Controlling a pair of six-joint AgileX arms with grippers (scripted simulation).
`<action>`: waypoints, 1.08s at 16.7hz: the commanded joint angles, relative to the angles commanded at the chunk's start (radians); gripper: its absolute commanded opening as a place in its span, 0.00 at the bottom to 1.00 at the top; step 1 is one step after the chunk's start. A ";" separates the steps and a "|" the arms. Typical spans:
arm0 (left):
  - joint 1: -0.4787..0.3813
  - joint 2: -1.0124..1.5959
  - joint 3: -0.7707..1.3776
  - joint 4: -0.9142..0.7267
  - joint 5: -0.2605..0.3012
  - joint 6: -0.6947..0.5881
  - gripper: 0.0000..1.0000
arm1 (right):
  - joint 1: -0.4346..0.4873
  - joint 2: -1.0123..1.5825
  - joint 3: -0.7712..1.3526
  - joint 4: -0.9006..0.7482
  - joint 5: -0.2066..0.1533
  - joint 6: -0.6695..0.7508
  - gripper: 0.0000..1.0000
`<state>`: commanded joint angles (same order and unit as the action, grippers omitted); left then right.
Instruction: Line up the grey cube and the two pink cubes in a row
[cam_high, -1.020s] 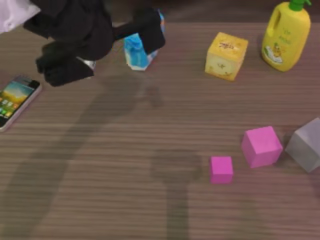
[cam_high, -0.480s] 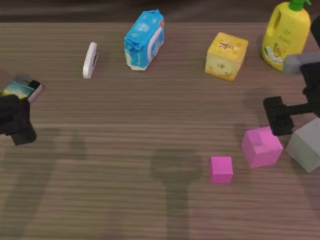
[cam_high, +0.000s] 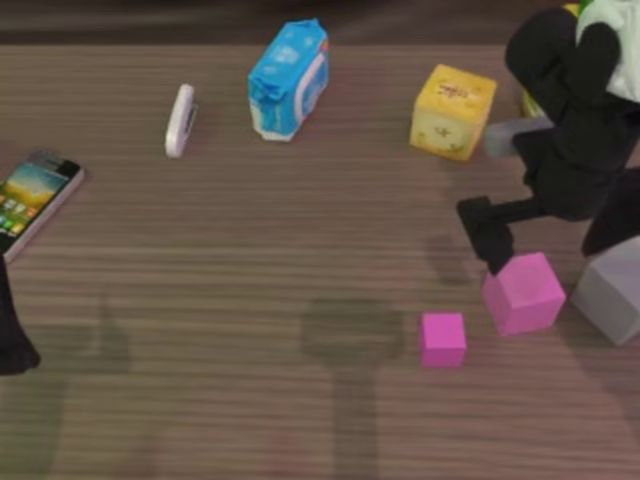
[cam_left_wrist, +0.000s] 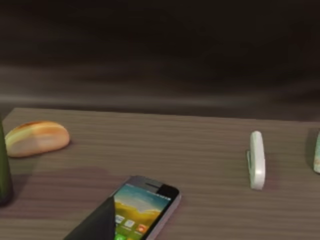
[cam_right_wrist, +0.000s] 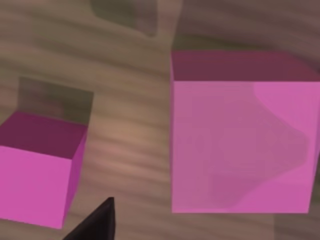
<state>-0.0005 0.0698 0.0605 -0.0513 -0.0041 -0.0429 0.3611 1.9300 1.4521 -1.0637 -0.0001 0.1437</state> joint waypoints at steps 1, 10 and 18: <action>0.010 -0.033 -0.028 0.025 0.002 0.021 1.00 | 0.005 0.024 0.022 -0.012 0.001 0.002 1.00; 0.020 -0.070 -0.061 0.051 0.004 0.043 1.00 | 0.007 0.064 0.043 -0.010 0.001 0.004 1.00; 0.020 -0.070 -0.061 0.051 0.004 0.043 1.00 | 0.011 0.171 -0.115 0.257 0.002 0.007 1.00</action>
<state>0.0200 0.0000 0.0000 0.0000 0.0000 0.0000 0.3720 2.1006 1.3374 -0.8069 0.0022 0.1509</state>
